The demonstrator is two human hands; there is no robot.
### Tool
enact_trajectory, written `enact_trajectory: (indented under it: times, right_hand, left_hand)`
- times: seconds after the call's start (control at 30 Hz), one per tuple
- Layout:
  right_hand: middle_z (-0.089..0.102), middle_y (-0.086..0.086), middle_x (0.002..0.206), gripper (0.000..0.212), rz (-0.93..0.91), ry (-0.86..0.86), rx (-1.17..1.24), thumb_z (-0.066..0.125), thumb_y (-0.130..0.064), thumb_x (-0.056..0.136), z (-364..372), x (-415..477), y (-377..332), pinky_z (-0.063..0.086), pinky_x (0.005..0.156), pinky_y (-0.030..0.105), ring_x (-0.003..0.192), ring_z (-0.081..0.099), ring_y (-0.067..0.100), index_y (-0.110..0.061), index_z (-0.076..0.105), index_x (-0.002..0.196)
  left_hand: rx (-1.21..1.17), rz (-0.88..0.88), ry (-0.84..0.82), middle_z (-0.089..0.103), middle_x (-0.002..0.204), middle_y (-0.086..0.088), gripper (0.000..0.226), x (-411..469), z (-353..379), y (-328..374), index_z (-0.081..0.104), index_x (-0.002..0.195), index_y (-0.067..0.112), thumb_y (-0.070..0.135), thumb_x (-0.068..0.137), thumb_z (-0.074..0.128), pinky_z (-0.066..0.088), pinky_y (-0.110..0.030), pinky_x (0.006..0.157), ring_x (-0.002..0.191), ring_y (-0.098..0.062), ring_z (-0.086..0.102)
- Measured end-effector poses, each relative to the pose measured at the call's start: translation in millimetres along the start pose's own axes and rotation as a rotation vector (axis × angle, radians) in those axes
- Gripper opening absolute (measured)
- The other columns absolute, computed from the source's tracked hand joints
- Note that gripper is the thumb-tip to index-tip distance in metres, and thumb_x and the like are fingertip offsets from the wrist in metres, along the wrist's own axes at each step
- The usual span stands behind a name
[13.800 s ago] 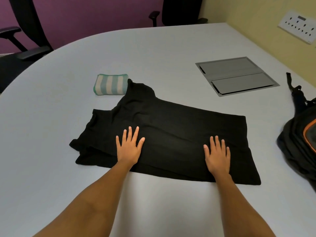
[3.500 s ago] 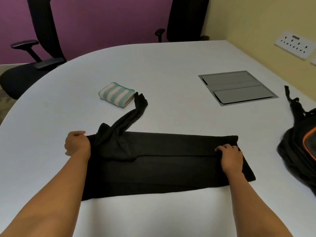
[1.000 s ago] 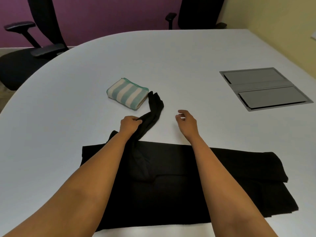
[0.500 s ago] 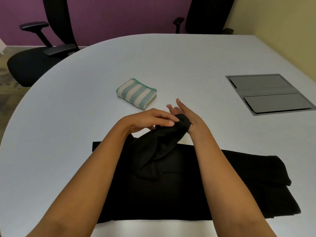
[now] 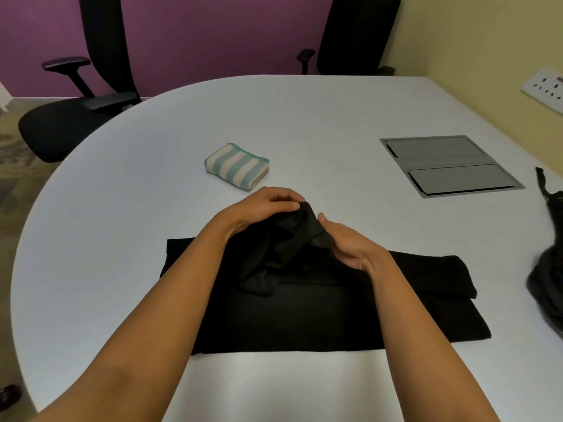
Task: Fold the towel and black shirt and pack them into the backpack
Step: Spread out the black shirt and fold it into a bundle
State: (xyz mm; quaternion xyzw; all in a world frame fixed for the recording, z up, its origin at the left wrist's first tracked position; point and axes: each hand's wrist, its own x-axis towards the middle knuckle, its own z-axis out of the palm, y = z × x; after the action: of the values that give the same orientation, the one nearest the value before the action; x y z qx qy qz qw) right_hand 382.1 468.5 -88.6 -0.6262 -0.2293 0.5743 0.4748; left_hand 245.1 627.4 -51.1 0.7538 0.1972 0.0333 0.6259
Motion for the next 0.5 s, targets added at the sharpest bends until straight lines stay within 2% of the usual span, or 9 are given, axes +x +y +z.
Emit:
enact_trajectory:
  times: [0.1, 0.17, 0.23, 0.3, 0.4, 0.47, 0.5]
  right_hand:
    - [0.073, 0.006, 0.094, 0.034, -0.078, 0.081, -0.049, 0.05, -0.036, 0.093, -13, -29, -11, 0.053, 0.079, 0.024, 0.087, 0.069, 0.015, -0.009, 0.069, 0.097]
    - [0.073, 0.006, 0.09, 0.03, -0.076, 0.088, -0.123, 0.057, -0.038, 0.088, -31, -47, -14, 0.053, 0.08, 0.026, 0.084, 0.068, 0.015, -0.01, 0.069, 0.092]
    - [0.071, 0.004, 0.091, 0.035, -0.017, 0.083, -0.284, 0.064, -0.047, 0.078, -48, -64, -8, 0.05, 0.083, 0.028, 0.086, 0.067, 0.015, -0.014, 0.067, 0.089]
    - [0.067, 0.002, 0.085, 0.034, 0.07, 0.126, -0.406, 0.069, -0.048, 0.074, -66, -74, 8, 0.047, 0.079, 0.026, 0.081, 0.063, 0.015, -0.016, 0.065, 0.082]
    - [0.065, 0.002, 0.092, 0.025, 0.141, 0.254, -0.633, 0.074, -0.036, 0.078, -87, -78, 48, 0.045, 0.077, 0.022, 0.085, 0.061, 0.014, -0.015, 0.068, 0.091]
    - [0.065, 0.001, 0.101, 0.024, 0.215, 0.305, -0.767, 0.075, -0.038, 0.077, -97, -77, 76, 0.047, 0.088, 0.029, 0.094, 0.06, 0.016, -0.022, 0.067, 0.094]
    - [0.064, -0.001, 0.104, 0.03, 0.249, 0.313, -0.81, 0.073, -0.045, 0.076, -98, -76, 88, 0.045, 0.096, 0.037, 0.099, 0.059, 0.016, -0.025, 0.066, 0.097]
  left_hand:
    - [0.059, -0.037, -0.068, 0.067, 0.102, 0.014, 0.014, -7, 8, 0, 0.068, 0.098, 0.03, 0.022, 0.093, 0.058, 0.046, -0.013, 0.078, 0.096, -0.001, 0.061]
    - [0.141, -0.084, -0.144, 0.067, 0.105, 0.014, 0.015, -13, 12, -6, 0.069, 0.102, 0.028, 0.025, 0.093, 0.058, 0.046, -0.014, 0.078, 0.097, -0.001, 0.061]
    - [0.249, -0.107, -0.148, 0.066, 0.11, 0.013, 0.018, -18, 16, -19, 0.07, 0.105, 0.026, 0.026, 0.093, 0.057, 0.046, -0.02, 0.09, 0.102, -0.003, 0.059]
    - [0.352, -0.114, -0.029, 0.064, 0.113, 0.012, 0.018, -22, 20, -39, 0.069, 0.106, 0.026, 0.026, 0.094, 0.055, 0.044, -0.029, 0.1, 0.105, -0.006, 0.057]
    - [0.558, -0.183, 0.253, 0.062, 0.12, 0.006, 0.022, -30, 22, -70, 0.064, 0.113, 0.027, 0.026, 0.095, 0.053, 0.042, -0.038, 0.103, 0.113, -0.014, 0.056]
    - [0.668, -0.231, 0.387, 0.061, 0.125, 0.004, 0.025, -38, 23, -88, 0.061, 0.118, 0.027, 0.03, 0.094, 0.053, 0.037, -0.041, 0.106, 0.117, -0.016, 0.054]
    - [0.693, -0.267, 0.386, 0.059, 0.128, 0.004, 0.029, -43, 23, -96, 0.059, 0.12, 0.027, 0.035, 0.093, 0.054, 0.033, -0.043, 0.108, 0.12, -0.017, 0.052]
